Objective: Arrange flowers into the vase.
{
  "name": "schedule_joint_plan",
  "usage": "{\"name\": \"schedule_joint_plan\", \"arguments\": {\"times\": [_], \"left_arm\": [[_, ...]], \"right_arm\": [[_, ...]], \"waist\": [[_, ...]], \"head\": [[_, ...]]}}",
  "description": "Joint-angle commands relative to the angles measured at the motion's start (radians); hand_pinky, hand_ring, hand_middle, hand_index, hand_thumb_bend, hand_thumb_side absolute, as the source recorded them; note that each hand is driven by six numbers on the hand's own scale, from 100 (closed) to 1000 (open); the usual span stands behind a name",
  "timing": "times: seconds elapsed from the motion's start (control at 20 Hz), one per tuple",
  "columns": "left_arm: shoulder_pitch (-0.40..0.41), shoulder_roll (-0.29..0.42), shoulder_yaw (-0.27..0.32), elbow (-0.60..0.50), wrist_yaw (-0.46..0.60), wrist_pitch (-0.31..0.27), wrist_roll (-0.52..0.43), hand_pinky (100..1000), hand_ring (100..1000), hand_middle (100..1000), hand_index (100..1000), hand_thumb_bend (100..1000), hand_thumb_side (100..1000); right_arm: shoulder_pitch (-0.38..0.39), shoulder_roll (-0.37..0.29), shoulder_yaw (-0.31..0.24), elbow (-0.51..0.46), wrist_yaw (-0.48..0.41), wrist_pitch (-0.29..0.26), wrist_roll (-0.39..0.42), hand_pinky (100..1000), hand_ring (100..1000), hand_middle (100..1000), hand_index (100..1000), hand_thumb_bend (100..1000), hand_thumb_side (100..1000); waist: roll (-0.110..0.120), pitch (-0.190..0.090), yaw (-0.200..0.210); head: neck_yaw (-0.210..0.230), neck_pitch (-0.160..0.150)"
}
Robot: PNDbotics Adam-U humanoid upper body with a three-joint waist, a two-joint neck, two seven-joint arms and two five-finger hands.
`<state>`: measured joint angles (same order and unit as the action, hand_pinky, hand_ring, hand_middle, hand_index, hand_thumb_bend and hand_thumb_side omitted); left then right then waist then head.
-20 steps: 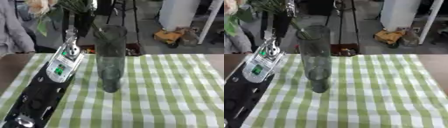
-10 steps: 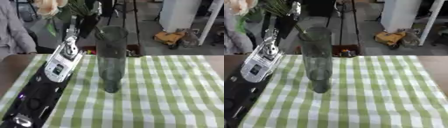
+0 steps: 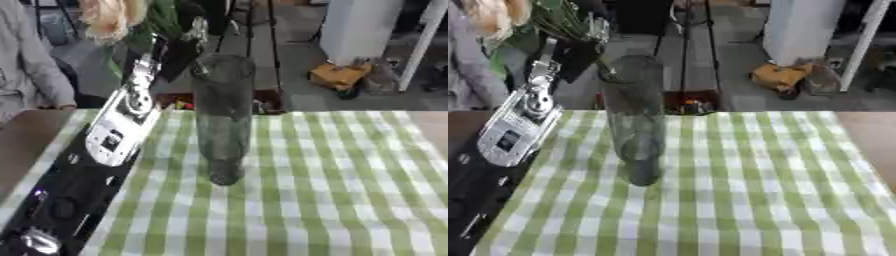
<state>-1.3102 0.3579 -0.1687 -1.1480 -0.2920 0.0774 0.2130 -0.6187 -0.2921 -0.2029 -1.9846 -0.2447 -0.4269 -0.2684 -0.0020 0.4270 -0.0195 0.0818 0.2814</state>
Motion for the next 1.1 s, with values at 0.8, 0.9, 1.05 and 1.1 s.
{"name": "schedule_joint_plan", "arguments": {"times": [0.8, 0.9, 1.05, 1.1], "left_arm": [[-0.015, 0.042, -0.007, -0.021, -0.013, 0.078, -0.169, 547, 1000, 959, 969, 100, 745], [-0.017, 0.042, -0.009, -0.023, -0.023, 0.083, -0.193, 554, 1000, 964, 971, 100, 744], [-0.022, 0.043, -0.015, -0.021, -0.039, 0.087, -0.234, 576, 1000, 977, 981, 100, 748], [-0.023, 0.043, -0.017, -0.019, -0.041, 0.088, -0.252, 582, 1000, 980, 987, 100, 752]], "right_arm": [[0.001, -0.007, -0.004, -0.015, 0.008, 0.005, -0.012, 655, 746, 722, 787, 100, 873], [0.003, -0.007, -0.005, -0.015, 0.009, 0.006, -0.012, 655, 746, 722, 787, 100, 869], [0.006, -0.007, -0.004, -0.015, 0.01, 0.009, -0.012, 655, 746, 722, 787, 100, 864], [0.007, -0.007, -0.004, -0.015, 0.011, 0.009, -0.012, 655, 746, 722, 787, 100, 864]], "waist": [[0.006, -0.048, 0.006], [0.01, -0.05, 0.006], [0.017, -0.053, 0.007], [0.02, -0.054, 0.007]], "head": [[-0.004, 0.008], [-0.003, 0.008], [-0.002, 0.007], [-0.001, 0.007]]}}
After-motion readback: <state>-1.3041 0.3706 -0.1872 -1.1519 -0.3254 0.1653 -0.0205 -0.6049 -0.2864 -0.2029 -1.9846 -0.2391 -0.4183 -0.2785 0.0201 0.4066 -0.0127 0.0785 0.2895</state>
